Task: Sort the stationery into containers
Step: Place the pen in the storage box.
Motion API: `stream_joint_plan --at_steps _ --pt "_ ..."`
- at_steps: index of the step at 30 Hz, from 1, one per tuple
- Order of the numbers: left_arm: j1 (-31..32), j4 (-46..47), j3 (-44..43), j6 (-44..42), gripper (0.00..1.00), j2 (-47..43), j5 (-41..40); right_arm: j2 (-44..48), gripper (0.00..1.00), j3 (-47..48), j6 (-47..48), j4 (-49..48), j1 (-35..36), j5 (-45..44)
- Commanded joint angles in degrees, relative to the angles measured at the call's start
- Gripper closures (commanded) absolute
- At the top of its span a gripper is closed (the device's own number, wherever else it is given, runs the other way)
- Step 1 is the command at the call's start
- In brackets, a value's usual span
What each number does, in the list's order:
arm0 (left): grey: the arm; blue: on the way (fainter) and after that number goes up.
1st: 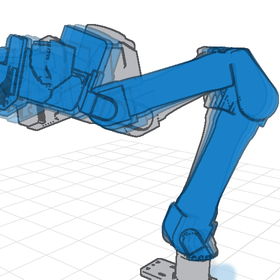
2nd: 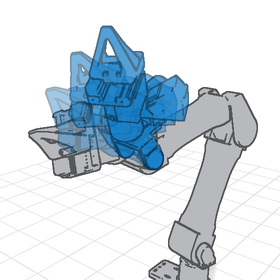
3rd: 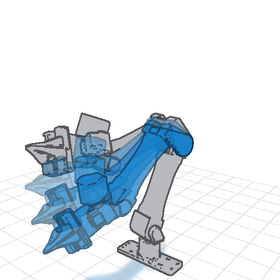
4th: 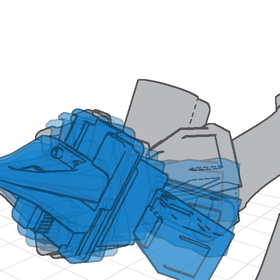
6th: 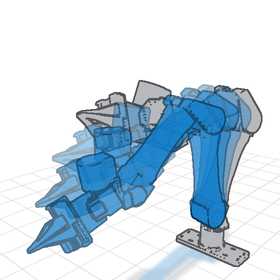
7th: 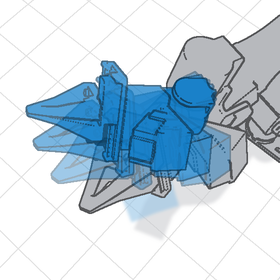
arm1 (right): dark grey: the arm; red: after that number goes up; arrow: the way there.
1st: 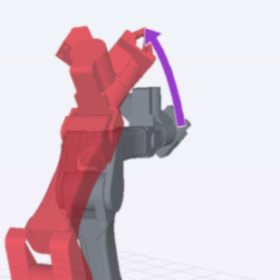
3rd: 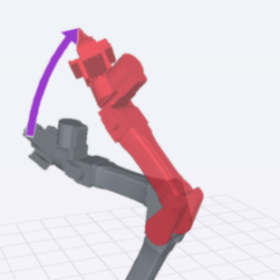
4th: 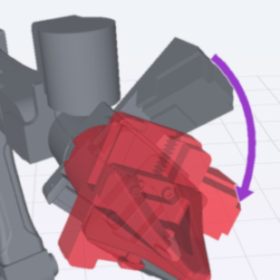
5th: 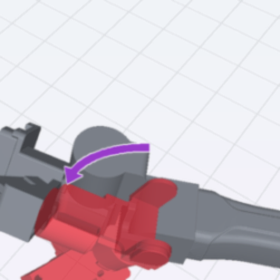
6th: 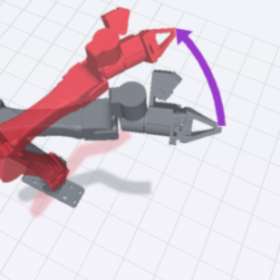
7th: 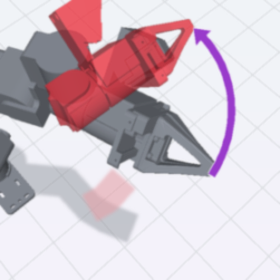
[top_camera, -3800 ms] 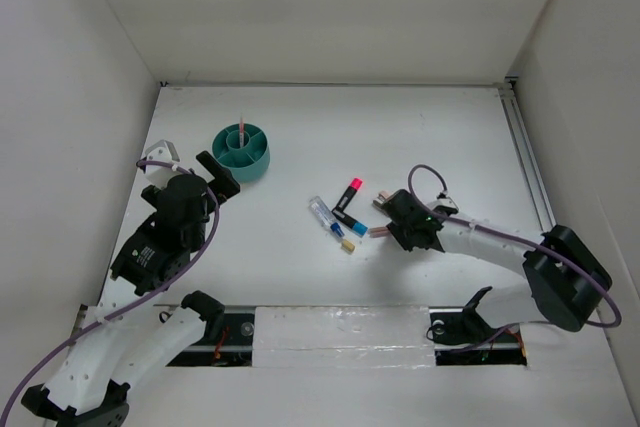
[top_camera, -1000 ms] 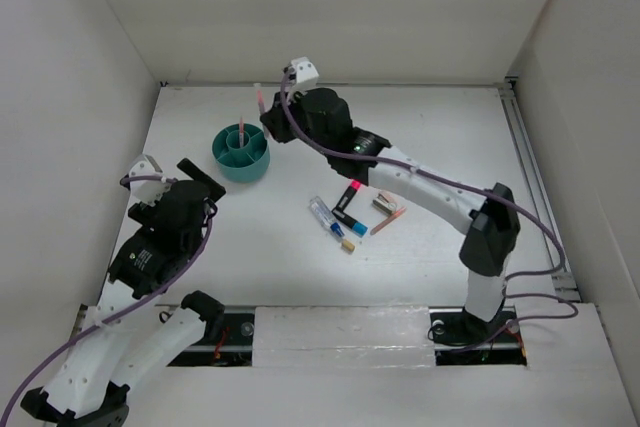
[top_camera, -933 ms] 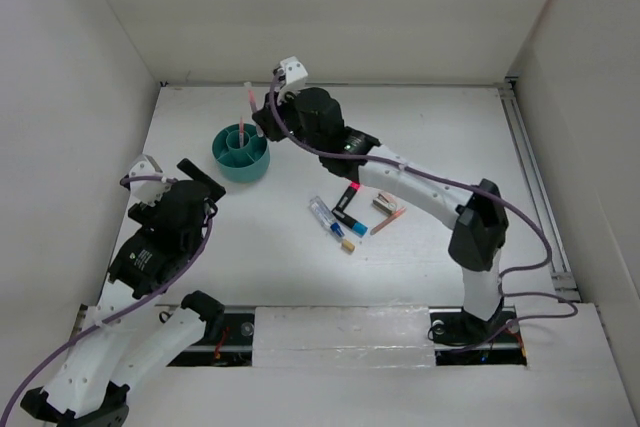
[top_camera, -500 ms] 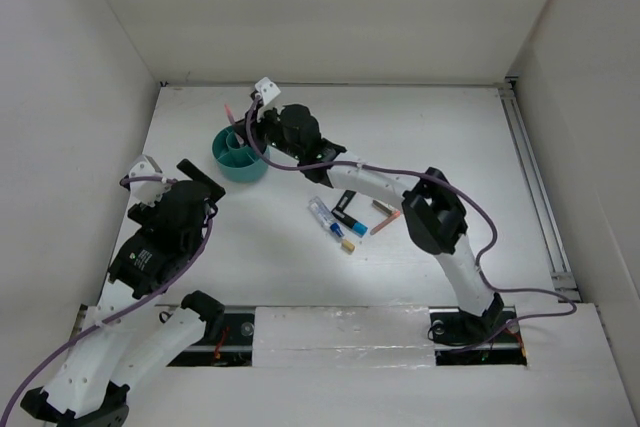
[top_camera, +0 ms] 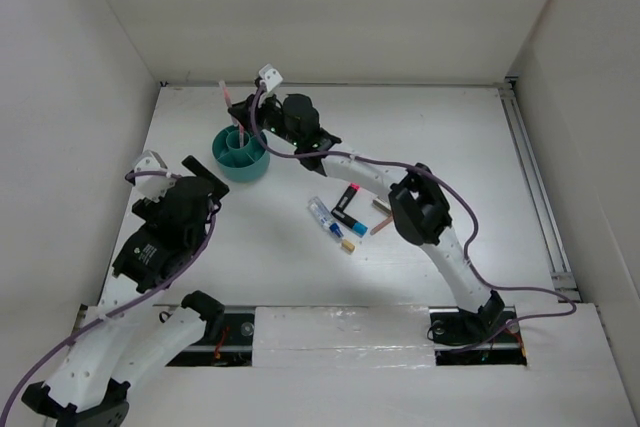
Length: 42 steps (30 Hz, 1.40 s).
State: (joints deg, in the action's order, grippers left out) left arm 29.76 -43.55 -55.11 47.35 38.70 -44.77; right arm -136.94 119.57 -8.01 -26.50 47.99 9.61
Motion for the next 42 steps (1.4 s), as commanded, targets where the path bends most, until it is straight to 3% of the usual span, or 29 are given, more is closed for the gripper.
stream_joint_plan --at_steps 1,18,42 --pt "-0.3 1.1 -1.0 -0.6 0.00 -0.3 -0.4 -1.1 1.00 2.7 -0.5 -4.0 -0.2 1.7" --pt "-0.3 1.1 -1.0 -0.6 0.00 -1.5 -0.4 -6.8 1.00 5.8 -1.7 0.3 -0.7 0.2" --pt "-0.3 1.1 -1.0 -0.6 0.00 -3.1 -0.4 -8.3 0.96 3.9 -5.4 1.1 -1.8 6.3"
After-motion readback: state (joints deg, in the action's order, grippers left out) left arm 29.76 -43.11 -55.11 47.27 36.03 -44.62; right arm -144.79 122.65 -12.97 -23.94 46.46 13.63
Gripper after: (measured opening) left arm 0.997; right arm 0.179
